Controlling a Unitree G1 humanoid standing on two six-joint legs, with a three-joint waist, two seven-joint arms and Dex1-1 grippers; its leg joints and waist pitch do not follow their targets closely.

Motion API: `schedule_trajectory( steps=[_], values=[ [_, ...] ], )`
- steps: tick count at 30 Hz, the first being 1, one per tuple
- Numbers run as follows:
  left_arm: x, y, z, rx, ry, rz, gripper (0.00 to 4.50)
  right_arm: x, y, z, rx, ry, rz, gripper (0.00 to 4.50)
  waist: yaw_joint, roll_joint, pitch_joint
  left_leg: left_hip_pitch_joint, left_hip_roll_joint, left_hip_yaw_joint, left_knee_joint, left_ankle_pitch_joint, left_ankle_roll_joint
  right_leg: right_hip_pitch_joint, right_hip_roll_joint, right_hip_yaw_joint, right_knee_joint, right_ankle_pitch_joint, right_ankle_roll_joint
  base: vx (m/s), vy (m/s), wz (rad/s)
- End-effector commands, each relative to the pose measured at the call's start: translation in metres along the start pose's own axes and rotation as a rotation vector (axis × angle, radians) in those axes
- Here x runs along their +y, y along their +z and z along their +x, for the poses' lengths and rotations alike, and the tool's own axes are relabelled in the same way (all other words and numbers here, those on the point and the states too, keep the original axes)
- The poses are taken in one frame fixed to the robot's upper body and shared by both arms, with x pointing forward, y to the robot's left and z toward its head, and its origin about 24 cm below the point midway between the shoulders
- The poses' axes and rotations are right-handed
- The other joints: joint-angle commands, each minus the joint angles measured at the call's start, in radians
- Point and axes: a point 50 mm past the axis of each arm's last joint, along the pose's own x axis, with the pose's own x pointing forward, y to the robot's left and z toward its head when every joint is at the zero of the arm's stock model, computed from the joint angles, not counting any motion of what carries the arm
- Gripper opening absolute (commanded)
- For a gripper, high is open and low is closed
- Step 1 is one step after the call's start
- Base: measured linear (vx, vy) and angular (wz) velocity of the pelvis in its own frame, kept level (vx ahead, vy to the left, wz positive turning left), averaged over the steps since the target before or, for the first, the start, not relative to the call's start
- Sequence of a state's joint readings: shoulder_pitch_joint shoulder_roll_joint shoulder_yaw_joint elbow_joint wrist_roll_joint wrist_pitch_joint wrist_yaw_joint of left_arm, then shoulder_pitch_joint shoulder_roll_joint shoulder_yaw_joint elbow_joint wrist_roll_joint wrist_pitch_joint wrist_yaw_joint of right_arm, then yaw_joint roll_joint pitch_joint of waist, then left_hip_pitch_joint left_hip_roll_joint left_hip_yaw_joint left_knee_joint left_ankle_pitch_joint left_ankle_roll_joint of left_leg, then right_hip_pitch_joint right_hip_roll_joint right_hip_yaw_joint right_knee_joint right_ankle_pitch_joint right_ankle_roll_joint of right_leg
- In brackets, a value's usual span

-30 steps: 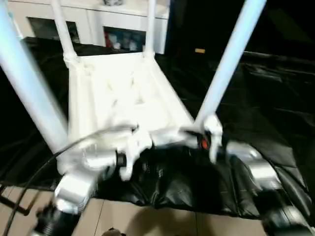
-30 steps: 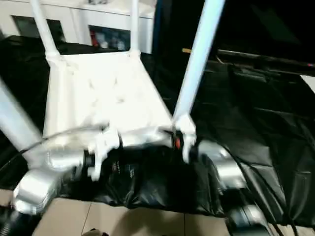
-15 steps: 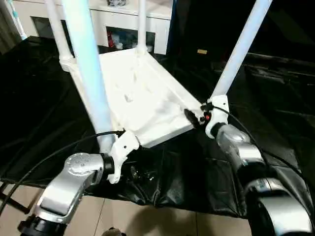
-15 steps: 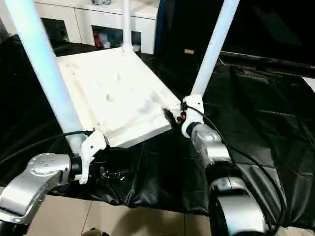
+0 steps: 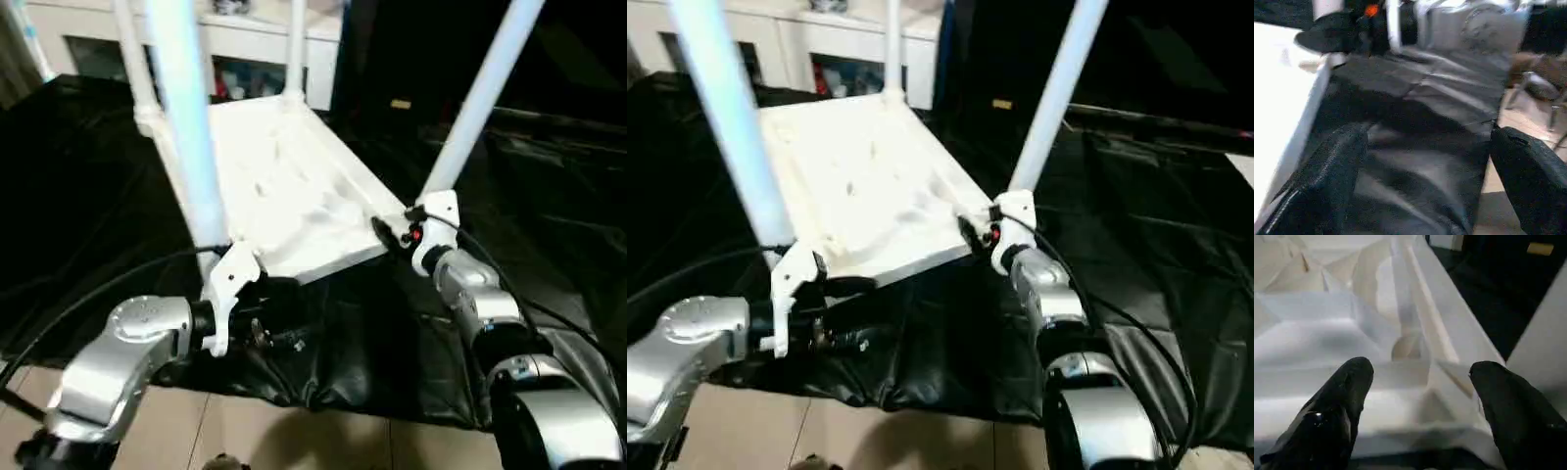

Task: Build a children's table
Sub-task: Rotate leg to tighten

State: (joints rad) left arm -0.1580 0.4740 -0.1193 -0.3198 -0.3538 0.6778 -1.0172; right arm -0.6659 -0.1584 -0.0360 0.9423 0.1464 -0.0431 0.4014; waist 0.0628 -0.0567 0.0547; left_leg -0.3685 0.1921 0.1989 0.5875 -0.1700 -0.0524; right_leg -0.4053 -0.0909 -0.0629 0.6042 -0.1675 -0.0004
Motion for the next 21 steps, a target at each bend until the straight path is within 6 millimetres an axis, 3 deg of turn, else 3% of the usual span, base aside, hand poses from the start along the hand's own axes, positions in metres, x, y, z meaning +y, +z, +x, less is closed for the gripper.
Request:
schedule_trajectory(
  steps=[1,6,11,18,19,21],
  values=[
    [-0.003,0.001,-0.005,-0.007,-0.03,-0.025,4.45,0.003,0.003,-0.001,-0.023,0.03,-0.02,3.72,-0.008,0.022,-0.062,0.014,0.032,-0.018,-0.077,-0.331,-0.046,0.035,-0.038,0.042,-0.064,-0.261,-0.179,0.0,0.0,0.0],
    [-0.012,0.008,-0.009,-0.06,-0.124,-0.138,4.45,0.017,0.001,-0.002,-0.039,0.134,-0.025,3.72,-0.017,0.031,-0.058,0.016,0.033,-0.019,-0.078,-0.352,-0.048,0.034,-0.036,0.042,-0.065,-0.268,-0.198,0.0,0.0,0.0],
    [-0.016,0.002,-0.015,-0.042,-0.163,-0.191,4.45,0.027,-0.002,-0.006,-0.043,0.23,-0.045,3.72,-0.024,0.033,-0.055,0.018,0.033,-0.022,-0.079,-0.386,-0.046,0.032,-0.038,0.042,-0.073,-0.348,-0.179,0.0,0.0,0.0],
    [-0.015,-0.013,-0.044,0.035,-0.12,-0.233,4.45,0.028,-0.008,-0.015,-0.03,0.296,-0.044,3.72,-0.028,0.036,-0.053,0.021,0.035,-0.023,-0.082,-0.39,-0.045,0.028,-0.036,0.043,-0.072,-0.348,-0.181,0.0,0.0,0.0],
    [-0.014,-0.015,-0.053,0.05,-0.095,-0.239,4.45,0.027,-0.008,-0.017,-0.029,0.297,-0.042,3.72,-0.027,0.026,-0.052,0.019,0.034,-0.023,-0.082,-0.389,-0.042,0.029,-0.036,0.044,-0.072,-0.36,-0.178,0.0,0.0,0.0],
    [-0.013,-0.017,-0.062,0.065,-0.073,-0.242,4.45,0.027,-0.009,-0.018,-0.027,0.298,-0.041,3.72,-0.028,0.027,-0.051,0.021,0.036,-0.024,-0.083,-0.396,-0.045,0.026,-0.038,0.044,-0.075,-0.378,-0.175,0.0,0.0,0.0]
  ],
)
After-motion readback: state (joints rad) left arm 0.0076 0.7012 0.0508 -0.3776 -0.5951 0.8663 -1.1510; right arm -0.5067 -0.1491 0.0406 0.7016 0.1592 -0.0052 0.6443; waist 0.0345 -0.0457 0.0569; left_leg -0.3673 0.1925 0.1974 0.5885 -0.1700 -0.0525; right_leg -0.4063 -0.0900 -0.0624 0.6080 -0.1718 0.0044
